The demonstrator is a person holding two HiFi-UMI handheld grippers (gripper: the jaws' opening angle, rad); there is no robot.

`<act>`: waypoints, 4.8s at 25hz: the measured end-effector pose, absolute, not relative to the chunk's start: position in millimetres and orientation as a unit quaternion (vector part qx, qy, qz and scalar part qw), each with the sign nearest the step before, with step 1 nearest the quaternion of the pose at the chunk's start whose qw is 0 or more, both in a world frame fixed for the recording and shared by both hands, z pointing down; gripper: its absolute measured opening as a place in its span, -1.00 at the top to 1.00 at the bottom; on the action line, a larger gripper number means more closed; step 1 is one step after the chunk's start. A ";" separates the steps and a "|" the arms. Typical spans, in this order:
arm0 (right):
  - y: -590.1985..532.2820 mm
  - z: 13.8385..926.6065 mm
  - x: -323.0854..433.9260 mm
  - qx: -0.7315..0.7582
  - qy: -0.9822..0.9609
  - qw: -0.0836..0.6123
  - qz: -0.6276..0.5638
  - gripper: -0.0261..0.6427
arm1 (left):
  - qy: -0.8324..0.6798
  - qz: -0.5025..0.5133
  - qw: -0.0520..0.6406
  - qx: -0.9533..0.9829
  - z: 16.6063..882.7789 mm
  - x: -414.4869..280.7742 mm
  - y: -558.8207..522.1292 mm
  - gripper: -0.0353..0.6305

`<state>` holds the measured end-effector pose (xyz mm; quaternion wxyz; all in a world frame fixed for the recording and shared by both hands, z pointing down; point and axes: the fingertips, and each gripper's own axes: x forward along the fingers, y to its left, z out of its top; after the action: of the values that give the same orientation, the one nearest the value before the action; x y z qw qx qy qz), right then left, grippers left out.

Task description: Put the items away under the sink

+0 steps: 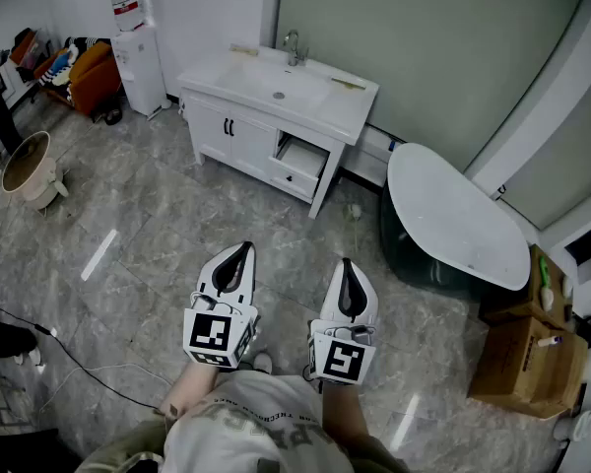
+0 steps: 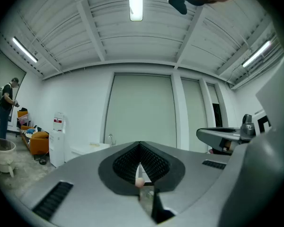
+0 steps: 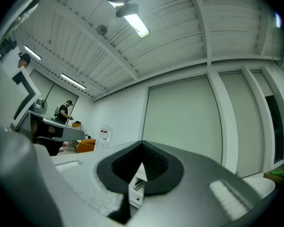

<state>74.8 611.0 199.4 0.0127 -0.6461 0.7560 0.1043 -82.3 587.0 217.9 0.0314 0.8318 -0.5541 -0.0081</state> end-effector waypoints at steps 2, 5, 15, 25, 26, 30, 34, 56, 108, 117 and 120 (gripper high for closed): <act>610.2 199.5 76.6 -0.646 0.756 0.012 0.104 0.93 | -0.554 -0.007 0.031 0.832 218.8 -80.2 586.3 0.87; 606.7 200.8 79.2 -0.645 0.757 0.012 0.104 0.93 | -0.554 -0.003 0.032 0.832 221.3 -77.3 582.8 0.87; 594.6 205.7 88.7 -0.640 0.762 0.012 0.102 0.93 | -0.554 0.005 0.028 0.832 222.2 -63.7 572.5 0.87; 574.0 216.1 95.4 -0.635 0.769 0.052 0.057 0.92 | -0.537 0.021 0.040 0.842 232.6 -65.3 555.6 0.86; 569.3 219.8 95.1 -0.630 0.773 0.058 0.046 0.76 | -0.530 0.022 0.044 0.847 234.8 -64.9 551.0 0.84; 549.6 233.5 92.9 -0.625 0.778 0.059 0.026 0.17 | -0.507 0.019 0.064 0.859 243.0 -65.1 529.4 0.02; 523.5 236.7 87.7 -0.625 0.779 0.031 0.036 0.17 | -0.504 0.030 0.066 0.860 250.9 -70.8 500.8 -0.08; 285.9 225.2 60.4 -0.689 0.723 0.006 0.042 0.17 | -0.425 0.039 0.075 0.901 249.4 -94.0 232.5 -0.08; -129.1 311.2 296.9 -0.601 0.796 -0.069 -0.004 0.17 | -0.486 0.105 0.103 0.861 313.5 132.8 -134.9 -0.08; -249.0 325.6 293.4 -0.609 0.785 -0.108 -0.012 0.17 | -0.468 0.108 0.118 0.869 321.0 122.8 -253.5 -0.08; -289.3 339.5 292.5 -0.602 0.785 -0.149 -0.007 0.17 | -0.461 0.119 0.127 0.870 328.7 119.4 -285.1 -0.08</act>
<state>292.5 -289.3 339.5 -0.1489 -0.6019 0.7845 -0.0069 119.4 -285.1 328.7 0.1269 0.8700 -0.4614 0.1188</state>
